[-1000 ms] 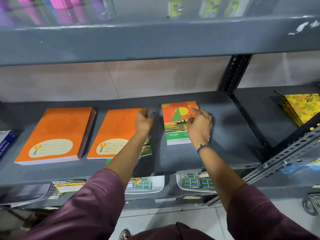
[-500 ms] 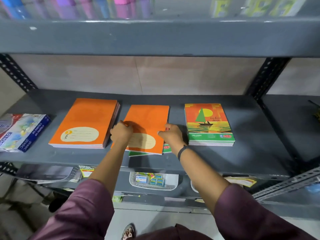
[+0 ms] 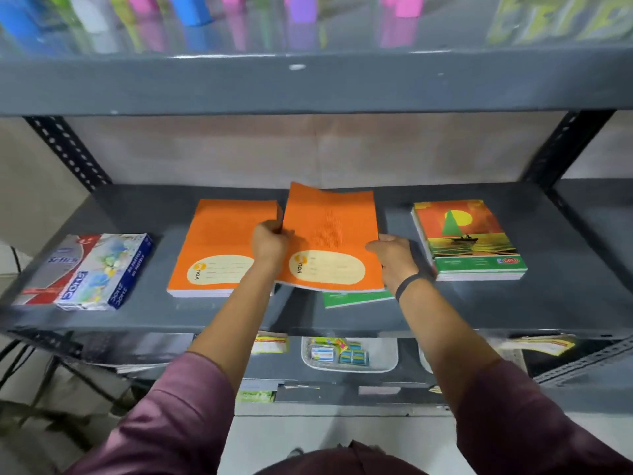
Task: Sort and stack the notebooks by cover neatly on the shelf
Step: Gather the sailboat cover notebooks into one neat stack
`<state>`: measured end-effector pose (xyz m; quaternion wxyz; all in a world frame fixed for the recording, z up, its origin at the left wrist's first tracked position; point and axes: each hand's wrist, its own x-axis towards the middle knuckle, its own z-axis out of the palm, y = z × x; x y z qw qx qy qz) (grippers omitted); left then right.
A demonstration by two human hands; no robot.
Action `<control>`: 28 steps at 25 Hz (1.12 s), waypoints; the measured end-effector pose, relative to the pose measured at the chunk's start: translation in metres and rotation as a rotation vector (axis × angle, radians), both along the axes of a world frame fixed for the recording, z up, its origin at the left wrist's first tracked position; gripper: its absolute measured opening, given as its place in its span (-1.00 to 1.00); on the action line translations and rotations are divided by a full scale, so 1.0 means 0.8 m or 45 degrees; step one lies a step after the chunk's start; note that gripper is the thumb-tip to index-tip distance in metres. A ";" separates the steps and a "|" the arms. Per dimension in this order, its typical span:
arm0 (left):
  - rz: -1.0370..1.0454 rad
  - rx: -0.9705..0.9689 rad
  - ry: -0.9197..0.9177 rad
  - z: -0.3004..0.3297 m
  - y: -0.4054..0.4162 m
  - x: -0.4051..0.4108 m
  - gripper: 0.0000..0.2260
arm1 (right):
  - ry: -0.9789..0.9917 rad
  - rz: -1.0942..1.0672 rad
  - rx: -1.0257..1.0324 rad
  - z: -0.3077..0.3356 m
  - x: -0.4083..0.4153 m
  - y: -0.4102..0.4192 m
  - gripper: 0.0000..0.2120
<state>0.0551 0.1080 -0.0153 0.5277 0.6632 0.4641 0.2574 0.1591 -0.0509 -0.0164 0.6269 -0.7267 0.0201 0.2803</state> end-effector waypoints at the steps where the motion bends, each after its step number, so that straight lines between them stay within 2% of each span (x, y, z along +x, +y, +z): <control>1: 0.025 0.069 0.001 0.008 0.015 -0.011 -0.81 | -0.013 0.015 0.045 0.009 -0.011 0.014 -0.77; 4: 0.081 0.258 0.024 0.026 0.065 -0.061 -0.74 | -0.055 0.115 0.142 0.024 -0.053 0.070 -0.79; 7: 0.171 0.282 0.149 0.026 0.108 -0.109 -0.70 | -0.122 0.219 0.101 0.022 -0.090 0.120 -0.70; 11: 0.189 0.282 0.266 0.011 0.142 -0.151 -0.86 | -0.212 0.340 -0.044 0.005 -0.123 0.167 -0.68; 19: 0.108 0.287 0.415 -0.013 0.168 -0.167 -0.78 | -0.530 0.378 -0.316 -0.016 -0.135 0.192 -0.77; 21: 0.089 0.324 0.476 -0.015 0.168 -0.169 -0.76 | -0.543 0.402 -0.361 -0.019 -0.135 0.189 -0.71; 23: 0.189 0.438 0.533 -0.010 0.163 -0.167 -0.75 | -0.554 0.385 -0.365 -0.019 -0.131 0.182 -0.66; 26: 0.279 0.731 0.371 0.003 0.128 -0.148 -0.72 | -0.667 0.265 -0.444 -0.012 -0.108 0.154 -0.64; 28: 0.100 0.797 0.115 0.005 0.081 -0.126 -0.68 | -0.801 0.122 -0.617 -0.009 -0.086 0.121 -0.65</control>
